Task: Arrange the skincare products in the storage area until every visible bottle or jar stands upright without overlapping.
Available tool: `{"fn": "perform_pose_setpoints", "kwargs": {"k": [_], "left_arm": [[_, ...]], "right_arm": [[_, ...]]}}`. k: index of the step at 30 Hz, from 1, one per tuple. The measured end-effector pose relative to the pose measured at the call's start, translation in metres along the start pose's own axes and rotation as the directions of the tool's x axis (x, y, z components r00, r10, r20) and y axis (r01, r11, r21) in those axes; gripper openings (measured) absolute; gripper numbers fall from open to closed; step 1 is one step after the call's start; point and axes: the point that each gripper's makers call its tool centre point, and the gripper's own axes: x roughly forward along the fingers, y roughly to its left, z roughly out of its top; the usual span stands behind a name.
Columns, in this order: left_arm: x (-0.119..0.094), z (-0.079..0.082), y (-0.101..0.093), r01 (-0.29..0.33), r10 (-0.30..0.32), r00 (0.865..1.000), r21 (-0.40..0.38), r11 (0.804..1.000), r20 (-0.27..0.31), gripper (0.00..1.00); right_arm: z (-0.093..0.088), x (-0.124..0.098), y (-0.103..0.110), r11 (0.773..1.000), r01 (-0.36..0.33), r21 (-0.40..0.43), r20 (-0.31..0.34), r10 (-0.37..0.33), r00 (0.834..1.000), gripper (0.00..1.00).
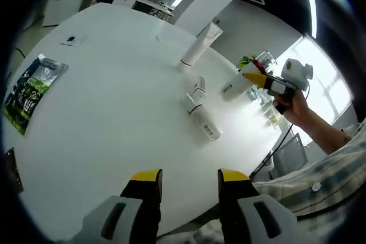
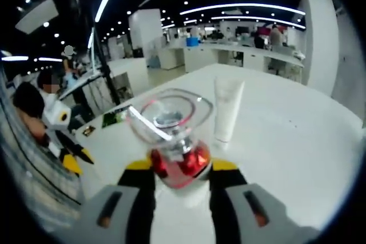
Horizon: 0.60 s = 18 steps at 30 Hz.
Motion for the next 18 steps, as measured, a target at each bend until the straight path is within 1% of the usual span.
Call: {"fn": "perform_pose_setpoints", "kwargs": {"k": [3,6,10,13,18], "left_arm": [[-0.001,-0.004,0.003,-0.005,0.005,1.0,-0.011,1.0,-0.001,0.4],[-0.001,-0.004,0.003,-0.002,0.002,1.0,-0.018,1.0,0.0,0.4],[-0.002,-0.002,0.003,0.002,-0.002,1.0,-0.028,1.0,0.014,0.4],[-0.002,-0.004,0.006,0.001,0.0,1.0,-0.037,0.999,0.021,0.4],[-0.003,-0.009,0.007,-0.001,0.002,1.0,-0.055,0.998,0.019,0.4]], "right_arm": [[0.001,-0.002,-0.008,1.0,0.016,0.012,0.005,-0.016,1.0,0.33],[-0.001,-0.003,-0.014,1.0,0.027,0.013,-0.003,-0.027,1.0,0.33],[-0.007,-0.008,-0.018,0.999,0.03,-0.015,-0.026,-0.031,0.999,0.33],[-0.012,-0.01,-0.024,0.999,0.035,-0.03,-0.046,-0.037,0.998,0.33],[-0.011,-0.014,-0.034,0.999,0.049,-0.022,-0.046,-0.05,0.998,0.33]]}}
